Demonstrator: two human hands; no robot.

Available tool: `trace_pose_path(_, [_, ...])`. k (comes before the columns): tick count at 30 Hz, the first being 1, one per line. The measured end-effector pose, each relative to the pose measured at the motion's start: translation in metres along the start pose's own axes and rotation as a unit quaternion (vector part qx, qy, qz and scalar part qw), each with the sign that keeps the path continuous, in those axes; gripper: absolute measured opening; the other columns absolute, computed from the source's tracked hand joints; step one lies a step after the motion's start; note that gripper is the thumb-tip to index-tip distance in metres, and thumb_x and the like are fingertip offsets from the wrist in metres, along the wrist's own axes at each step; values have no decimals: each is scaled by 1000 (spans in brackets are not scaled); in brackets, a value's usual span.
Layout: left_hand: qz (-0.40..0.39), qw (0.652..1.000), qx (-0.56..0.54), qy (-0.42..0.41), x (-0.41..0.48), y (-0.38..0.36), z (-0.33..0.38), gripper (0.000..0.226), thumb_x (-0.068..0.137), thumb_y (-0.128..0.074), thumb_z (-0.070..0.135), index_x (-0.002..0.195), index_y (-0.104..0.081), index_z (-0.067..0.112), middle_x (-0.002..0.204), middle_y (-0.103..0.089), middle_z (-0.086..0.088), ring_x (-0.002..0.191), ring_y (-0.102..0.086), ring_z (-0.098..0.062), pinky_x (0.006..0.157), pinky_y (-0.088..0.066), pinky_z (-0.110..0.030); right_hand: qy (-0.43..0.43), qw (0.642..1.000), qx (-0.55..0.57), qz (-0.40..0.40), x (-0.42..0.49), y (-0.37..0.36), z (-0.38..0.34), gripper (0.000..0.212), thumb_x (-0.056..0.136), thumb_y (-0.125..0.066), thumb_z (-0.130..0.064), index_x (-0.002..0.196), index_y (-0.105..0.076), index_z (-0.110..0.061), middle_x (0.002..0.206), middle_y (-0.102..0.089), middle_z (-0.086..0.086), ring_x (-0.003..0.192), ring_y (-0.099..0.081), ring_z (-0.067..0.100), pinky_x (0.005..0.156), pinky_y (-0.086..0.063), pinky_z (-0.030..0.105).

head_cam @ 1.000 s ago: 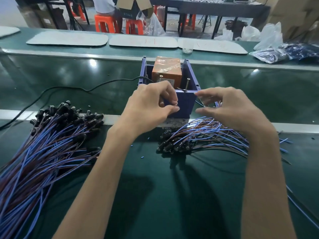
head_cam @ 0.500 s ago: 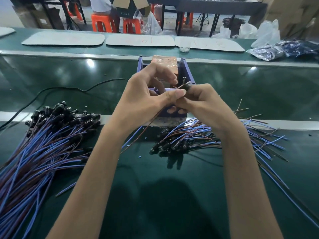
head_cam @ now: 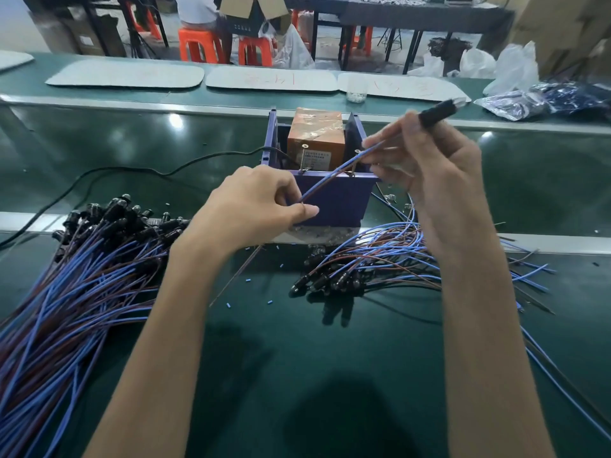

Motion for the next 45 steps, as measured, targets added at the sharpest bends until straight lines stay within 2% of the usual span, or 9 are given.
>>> trace_pose_path(6, [-15,1000,21,-7,0,8,-11,27,75,-77,39,62,-57,25,46,-52,23,54,-47,-7,63,-35,-26,5,997,52,58,0,12,-6,26,100,-45,-20,82,-62,-12,78,-73,0,67,-68,11,61,-52,22])
trace_pose_path(10, [-22,999,26,-9,1,10,-16,27,76,-76,37,63,-57,25,46,-52,18,55,-48,-8,64,-37,-27,6,992,95,86,1,19,-6,26,100,-45,-21,82,-61,-11,76,-72,1,66,-67,13,58,-50,22])
trace_pose_path(18, [104,992,-33,-68,1,14,-14,23,84,-71,36,70,-57,23,57,-54,9,56,-48,-10,64,-44,-32,-48,977,155,140,4,24,-1,33,104,-31,-31,78,-47,-18,69,-70,3,65,-67,16,60,-53,24])
trace_pose_path(22, [99,985,-78,-114,0,12,-9,26,85,-71,33,67,-53,26,56,-51,9,49,-42,-6,57,-40,-26,-62,963,182,190,7,25,2,31,105,-30,-30,79,-42,-19,61,-67,0,58,-67,16,56,-53,23])
trace_pose_path(28, [99,980,-53,-166,1,8,-5,23,84,-73,31,70,-54,31,79,-53,8,64,-50,-6,64,-40,-13,-60,959,174,214,10,23,6,28,104,-36,-24,76,-37,-18,48,-43,-7,42,-42,8,45,-38,19])
trace_pose_path(31, [108,977,-58,-176,-1,9,-3,21,83,-74,29,72,-57,23,74,-56,9,63,-50,-7,63,-41,-16,-64,968,149,190,9,22,8,32,102,-42,-24,71,-41,-18,49,-33,-7,43,-30,8,46,-30,19])
trace_pose_path(36, [53,985,-60,-156,-4,10,-4,16,81,-76,19,72,-62,19,52,-51,14,50,-43,-3,54,-35,-9,-61,978,150,132,8,19,9,43,103,-38,-32,68,-53,-13,49,-37,-6,45,-33,8,46,-31,18])
trace_pose_path(40, [-3,986,-82,-148,-7,10,-3,14,82,-75,15,73,-65,21,59,-58,10,49,-40,-5,52,-33,-9,-54,977,167,125,8,17,10,44,104,-35,-34,70,-53,-12,49,-43,-5,43,-39,6,41,-35,16])
trace_pose_path(45, [-67,975,-143,-153,-10,12,-1,16,77,-77,34,74,-67,21,57,-56,11,50,-39,-4,50,-32,-12,-42,980,147,127,6,17,9,45,103,-36,-34,68,-56,-15,51,-50,-6,45,-47,5,40,-39,15])
Point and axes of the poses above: each hand's wrist, its own x-axis towards the middle knuckle, its own y-axis out of the back of the hand, z = x × y, the point moved 1 cm from there along x, towards the middle knuckle
